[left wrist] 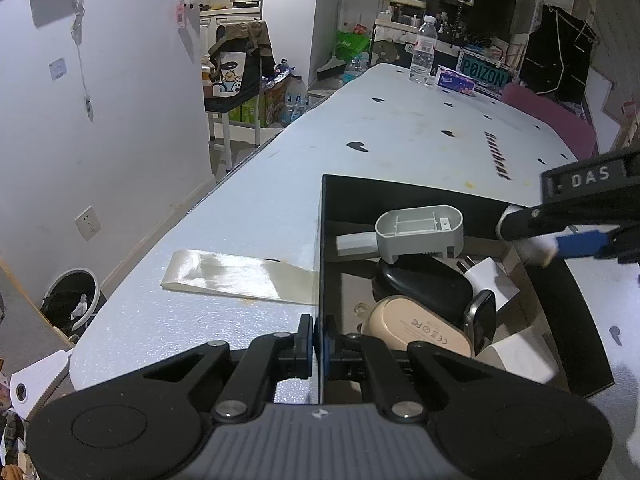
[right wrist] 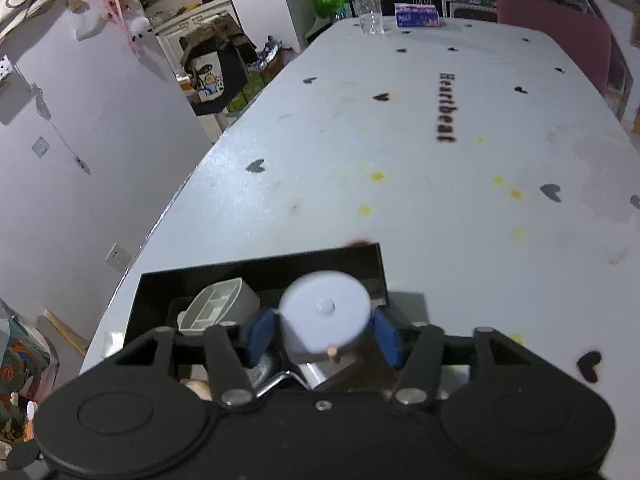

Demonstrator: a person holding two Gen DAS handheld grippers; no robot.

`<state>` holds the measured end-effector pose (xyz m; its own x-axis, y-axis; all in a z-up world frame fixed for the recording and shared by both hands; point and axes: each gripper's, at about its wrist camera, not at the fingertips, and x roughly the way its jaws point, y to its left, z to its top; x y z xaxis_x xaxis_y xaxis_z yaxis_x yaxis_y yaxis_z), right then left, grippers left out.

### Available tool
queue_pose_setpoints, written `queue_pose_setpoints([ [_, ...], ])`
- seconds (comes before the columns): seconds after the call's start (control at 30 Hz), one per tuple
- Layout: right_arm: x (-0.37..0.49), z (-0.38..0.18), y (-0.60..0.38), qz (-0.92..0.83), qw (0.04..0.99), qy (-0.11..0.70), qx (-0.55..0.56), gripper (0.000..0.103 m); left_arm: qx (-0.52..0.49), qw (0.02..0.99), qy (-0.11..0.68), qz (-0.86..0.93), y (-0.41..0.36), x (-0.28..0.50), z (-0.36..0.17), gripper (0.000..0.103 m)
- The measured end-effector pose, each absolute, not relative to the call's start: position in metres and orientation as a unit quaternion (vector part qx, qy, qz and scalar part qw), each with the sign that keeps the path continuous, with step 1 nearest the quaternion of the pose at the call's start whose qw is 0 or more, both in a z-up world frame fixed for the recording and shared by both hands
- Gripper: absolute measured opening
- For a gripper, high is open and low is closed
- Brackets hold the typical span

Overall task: Organize rigid objects
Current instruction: 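Carry the white tape measure into the box and open the right gripper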

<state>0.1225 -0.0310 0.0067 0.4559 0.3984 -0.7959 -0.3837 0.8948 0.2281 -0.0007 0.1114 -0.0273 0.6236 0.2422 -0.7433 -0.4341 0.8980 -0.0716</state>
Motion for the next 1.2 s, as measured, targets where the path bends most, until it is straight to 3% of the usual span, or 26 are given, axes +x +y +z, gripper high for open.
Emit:
queue_pose_setpoints([
  [0.7,0.095,0.020,-0.034,0.253,0.856,0.450,-0.041,0.066,-0.122,0.893,0.391,0.188,0.111,0.000,-0.028,0.005],
  [1.2,0.046,0.043,-0.063,0.285,0.881,0.378,-0.029,0.077,-0.115,0.890,0.399,0.187,0.111,0.003,-0.029,0.004],
])
